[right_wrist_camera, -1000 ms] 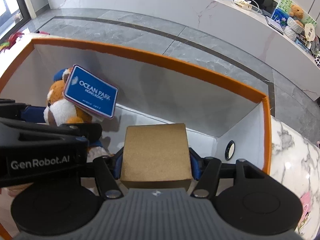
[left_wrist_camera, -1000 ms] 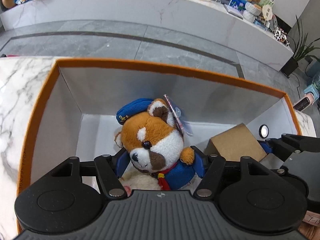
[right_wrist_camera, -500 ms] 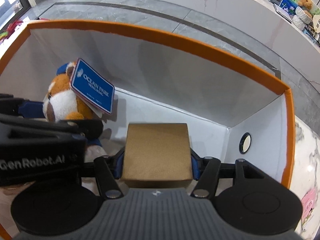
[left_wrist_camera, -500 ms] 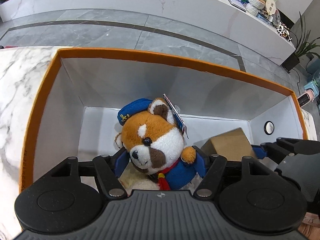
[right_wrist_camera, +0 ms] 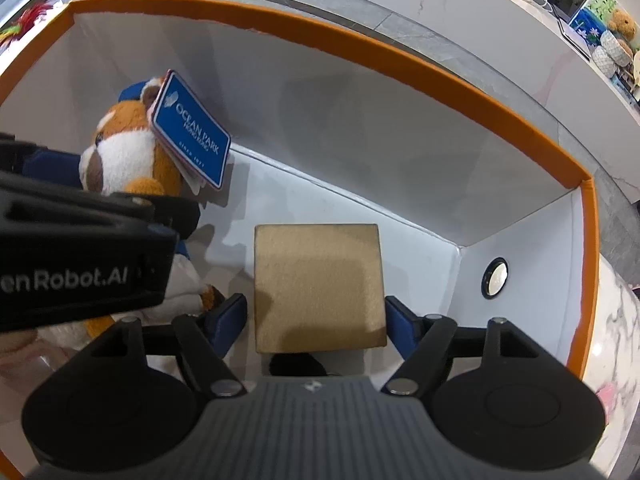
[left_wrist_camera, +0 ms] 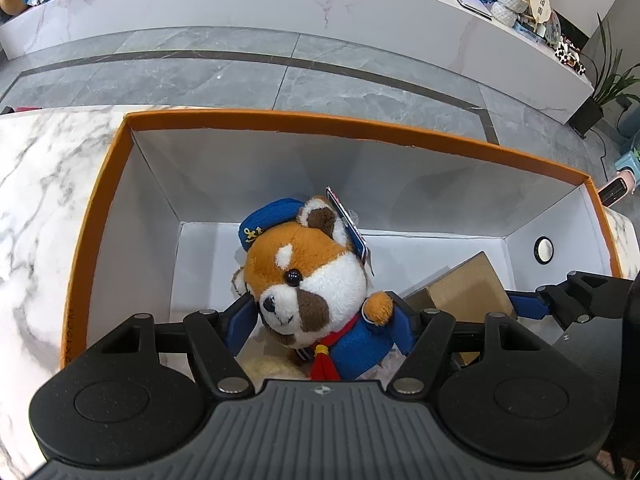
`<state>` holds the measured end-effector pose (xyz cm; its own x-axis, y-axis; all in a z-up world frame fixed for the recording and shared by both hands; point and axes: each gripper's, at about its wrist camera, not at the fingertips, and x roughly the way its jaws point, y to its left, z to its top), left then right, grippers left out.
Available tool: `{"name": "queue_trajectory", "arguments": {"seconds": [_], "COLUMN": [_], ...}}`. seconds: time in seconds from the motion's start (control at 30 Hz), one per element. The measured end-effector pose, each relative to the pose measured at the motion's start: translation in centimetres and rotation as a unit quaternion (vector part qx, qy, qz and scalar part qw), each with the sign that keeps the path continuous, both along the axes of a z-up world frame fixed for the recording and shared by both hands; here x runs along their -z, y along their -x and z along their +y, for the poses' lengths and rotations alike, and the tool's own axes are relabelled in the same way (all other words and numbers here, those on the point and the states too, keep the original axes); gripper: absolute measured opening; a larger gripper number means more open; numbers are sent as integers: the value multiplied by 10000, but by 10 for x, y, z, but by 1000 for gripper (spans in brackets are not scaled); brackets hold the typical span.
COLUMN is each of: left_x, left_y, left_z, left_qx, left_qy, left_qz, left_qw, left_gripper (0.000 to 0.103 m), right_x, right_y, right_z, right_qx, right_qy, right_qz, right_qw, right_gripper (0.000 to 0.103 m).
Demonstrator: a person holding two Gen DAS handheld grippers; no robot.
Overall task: Organize objects
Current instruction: 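Lower the red panda plush into the box while the right tool releases the brown box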
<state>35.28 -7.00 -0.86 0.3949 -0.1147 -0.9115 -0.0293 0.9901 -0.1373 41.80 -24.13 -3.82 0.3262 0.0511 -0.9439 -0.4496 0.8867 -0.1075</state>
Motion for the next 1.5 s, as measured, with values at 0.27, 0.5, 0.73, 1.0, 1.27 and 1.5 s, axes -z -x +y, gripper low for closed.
{"name": "queue_trajectory", "arguments": {"seconds": [0.27, 0.5, 0.73, 1.0, 1.27, 1.5], "left_x": [-16, -31, -44, -58, -85, -119], "left_y": [7, 12, 22, 31, 55, 96], "left_z": [4, 0, -3, -6, -13, -5], "left_qx": [-16, 71, 111, 155, 313, 332], "left_qy": [153, 120, 23, -54, -262, -419], "left_qz": [-257, -396, -543, -660, -907, -1171], "left_qw": [9996, 9991, 9985, 9977, 9950, 9917], "left_gripper": [79, 79, 79, 79, 79, 79], "right_x": [-20, -37, -56, -68, -95, -121], "right_y": [7, 29, 44, 65, 94, 135], "right_z": [-4, -1, 1, -1, -7, -9], "right_qx": [-53, -53, -65, -102, -23, -33], "right_qy": [-5, -50, -102, -167, -241, -322], "right_qz": [-151, -275, -437, -546, -750, -990], "right_qw": [9999, 9996, 9990, 9983, 9969, 9946], "right_gripper": [80, 81, 81, 82, 83, 86]}}
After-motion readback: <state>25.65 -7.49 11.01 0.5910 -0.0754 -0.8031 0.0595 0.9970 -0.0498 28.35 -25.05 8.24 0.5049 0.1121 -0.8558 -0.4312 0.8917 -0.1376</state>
